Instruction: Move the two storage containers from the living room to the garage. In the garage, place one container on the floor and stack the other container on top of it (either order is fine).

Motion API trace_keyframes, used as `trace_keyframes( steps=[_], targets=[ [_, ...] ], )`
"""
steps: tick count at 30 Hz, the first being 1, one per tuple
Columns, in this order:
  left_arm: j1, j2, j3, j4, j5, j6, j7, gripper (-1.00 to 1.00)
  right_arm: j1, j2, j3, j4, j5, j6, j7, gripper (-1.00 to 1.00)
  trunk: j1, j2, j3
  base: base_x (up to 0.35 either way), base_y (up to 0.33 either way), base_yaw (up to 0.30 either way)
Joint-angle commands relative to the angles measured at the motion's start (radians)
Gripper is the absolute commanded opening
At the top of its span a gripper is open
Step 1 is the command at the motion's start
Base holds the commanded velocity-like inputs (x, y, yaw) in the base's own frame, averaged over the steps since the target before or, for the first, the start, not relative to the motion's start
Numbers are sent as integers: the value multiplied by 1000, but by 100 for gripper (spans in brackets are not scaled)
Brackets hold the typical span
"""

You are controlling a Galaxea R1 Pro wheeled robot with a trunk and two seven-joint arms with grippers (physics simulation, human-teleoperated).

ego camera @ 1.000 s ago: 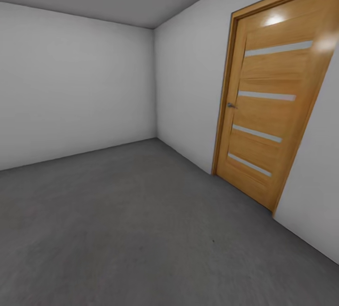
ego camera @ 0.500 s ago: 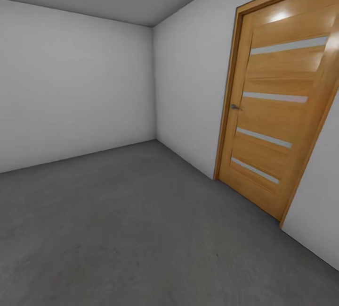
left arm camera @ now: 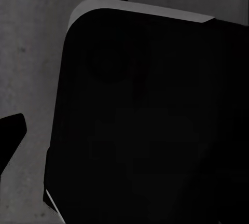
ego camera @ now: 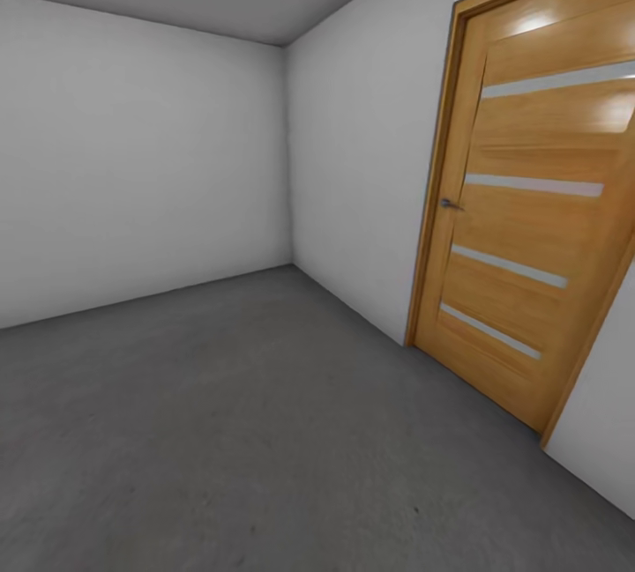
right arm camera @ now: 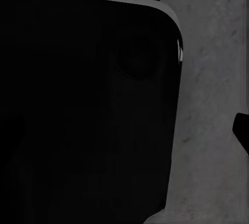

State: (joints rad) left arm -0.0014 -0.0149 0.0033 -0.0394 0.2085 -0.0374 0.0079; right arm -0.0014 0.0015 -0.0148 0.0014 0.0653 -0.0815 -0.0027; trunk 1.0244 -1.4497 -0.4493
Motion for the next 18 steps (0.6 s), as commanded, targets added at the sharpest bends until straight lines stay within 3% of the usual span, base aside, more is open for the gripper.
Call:
trace_keyframes(
  steps=[1,18],
  targets=[
    [0,0,0,0,6,-2,1,100,0,0,-2,0,7,-3,0,100,1,0,-1,324,0,0],
    [0,0,0,0,5,-3,0,100,0,0,-2,0,7,-3,0,100,1,0,-1,324,0,0]
  ],
)
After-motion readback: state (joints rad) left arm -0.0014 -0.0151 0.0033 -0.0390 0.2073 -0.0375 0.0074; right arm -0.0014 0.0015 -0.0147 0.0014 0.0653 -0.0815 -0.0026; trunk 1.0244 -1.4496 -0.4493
